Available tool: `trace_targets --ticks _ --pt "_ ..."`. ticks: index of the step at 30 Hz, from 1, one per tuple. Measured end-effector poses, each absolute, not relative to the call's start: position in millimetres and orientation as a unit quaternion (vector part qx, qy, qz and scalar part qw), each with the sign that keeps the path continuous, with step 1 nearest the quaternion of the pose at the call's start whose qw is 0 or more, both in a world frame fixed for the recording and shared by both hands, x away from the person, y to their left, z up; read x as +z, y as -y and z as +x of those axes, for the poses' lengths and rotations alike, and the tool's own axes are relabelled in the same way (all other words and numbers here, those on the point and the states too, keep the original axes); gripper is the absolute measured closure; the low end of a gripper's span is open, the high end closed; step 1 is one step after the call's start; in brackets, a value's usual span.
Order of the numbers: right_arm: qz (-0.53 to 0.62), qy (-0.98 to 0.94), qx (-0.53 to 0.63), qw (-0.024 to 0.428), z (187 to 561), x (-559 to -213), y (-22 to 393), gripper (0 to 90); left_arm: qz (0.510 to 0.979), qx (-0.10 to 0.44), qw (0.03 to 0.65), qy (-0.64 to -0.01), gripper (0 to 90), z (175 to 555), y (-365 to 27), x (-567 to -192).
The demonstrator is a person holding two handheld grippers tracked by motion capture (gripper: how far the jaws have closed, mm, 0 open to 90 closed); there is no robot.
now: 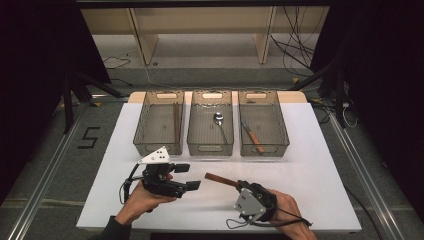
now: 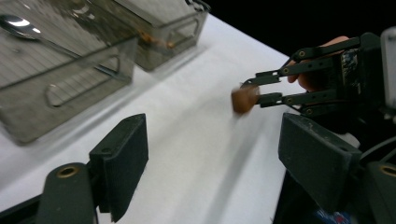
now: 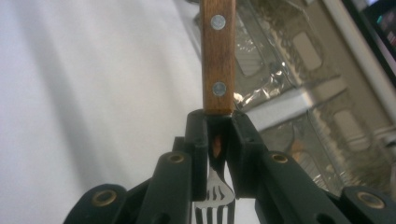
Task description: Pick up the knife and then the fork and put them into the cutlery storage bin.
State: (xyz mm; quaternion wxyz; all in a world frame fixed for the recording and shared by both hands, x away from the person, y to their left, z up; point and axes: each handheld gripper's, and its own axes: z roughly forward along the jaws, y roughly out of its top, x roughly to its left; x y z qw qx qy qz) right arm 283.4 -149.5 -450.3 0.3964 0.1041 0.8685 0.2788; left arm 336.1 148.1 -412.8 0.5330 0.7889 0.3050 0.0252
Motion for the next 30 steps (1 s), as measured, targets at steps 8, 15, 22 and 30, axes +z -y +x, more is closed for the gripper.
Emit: trace_targets --ticks 8,15,22,30 --pt "0.231 -0.857 0.356 0.294 321 -423 175 79.9 0.772 0.071 0.545 -0.319 21.2 336 -158 -428" --pt "0.321 -0.83 0.401 0.218 358 -405 190 79.9 0.769 0.1 0.538 -0.329 20.6 332 -170 -443" --pt "0.37 -0.811 0.417 0.179 389 -391 198 79.9 0.765 0.106 0.529 -0.351 20.6 327 -180 -460" --pt "0.413 -0.789 0.425 0.163 420 -380 206 79.9 0.764 0.117 0.524 -0.357 20.0 324 -186 -473"
